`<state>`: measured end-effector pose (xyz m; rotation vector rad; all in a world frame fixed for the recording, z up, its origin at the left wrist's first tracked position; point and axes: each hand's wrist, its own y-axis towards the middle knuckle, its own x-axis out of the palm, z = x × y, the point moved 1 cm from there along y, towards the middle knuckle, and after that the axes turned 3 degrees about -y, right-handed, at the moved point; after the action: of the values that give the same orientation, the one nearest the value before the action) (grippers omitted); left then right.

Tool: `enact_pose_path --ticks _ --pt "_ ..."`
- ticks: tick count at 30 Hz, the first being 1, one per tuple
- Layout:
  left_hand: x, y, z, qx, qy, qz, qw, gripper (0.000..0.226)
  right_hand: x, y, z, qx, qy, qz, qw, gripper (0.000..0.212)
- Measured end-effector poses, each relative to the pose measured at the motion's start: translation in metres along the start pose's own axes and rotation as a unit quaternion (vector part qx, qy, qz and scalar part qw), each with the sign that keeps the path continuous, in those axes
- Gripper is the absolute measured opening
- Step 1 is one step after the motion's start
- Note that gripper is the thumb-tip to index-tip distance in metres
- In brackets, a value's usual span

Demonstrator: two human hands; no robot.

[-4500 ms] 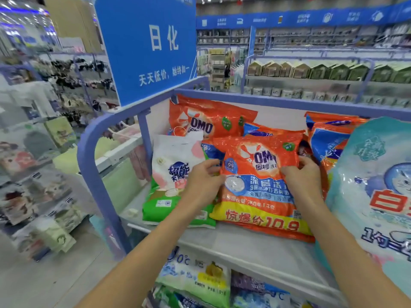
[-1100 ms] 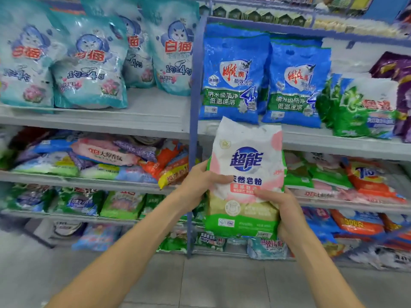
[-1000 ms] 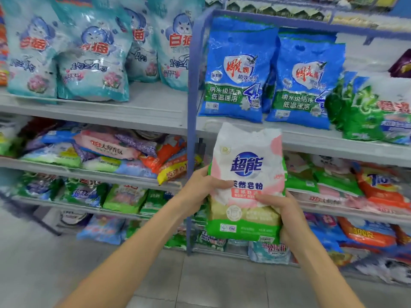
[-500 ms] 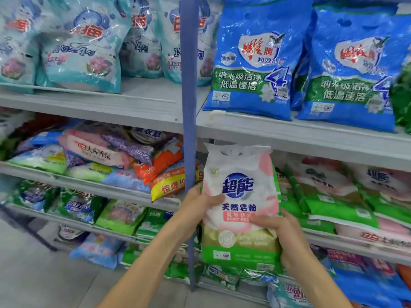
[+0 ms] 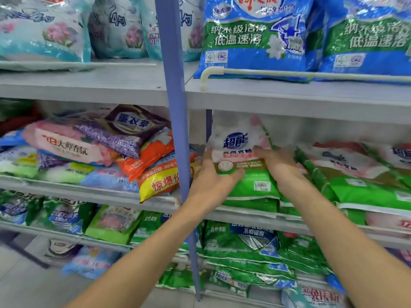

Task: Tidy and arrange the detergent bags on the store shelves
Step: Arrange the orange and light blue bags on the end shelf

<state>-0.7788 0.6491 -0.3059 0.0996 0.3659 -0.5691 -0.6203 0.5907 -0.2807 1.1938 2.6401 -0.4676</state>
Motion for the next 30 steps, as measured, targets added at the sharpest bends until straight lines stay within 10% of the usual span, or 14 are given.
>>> enact_pose_path --ticks 7,13,30 --pt "0.010 0.002 -0.026 0.040 0.135 -0.029 0.990 0.089 0.015 -0.015 0.016 -0.114 -0.316 0.078 0.939 0.052" --pt "0.010 0.004 -0.037 0.072 0.220 -0.066 0.971 0.117 0.003 -0.040 0.037 -0.109 -0.336 -0.027 0.935 0.091" --pt "-0.049 -0.086 0.022 0.035 0.252 -0.126 0.959 0.071 -0.036 -0.152 0.008 -0.088 -0.335 -0.057 0.936 0.061"
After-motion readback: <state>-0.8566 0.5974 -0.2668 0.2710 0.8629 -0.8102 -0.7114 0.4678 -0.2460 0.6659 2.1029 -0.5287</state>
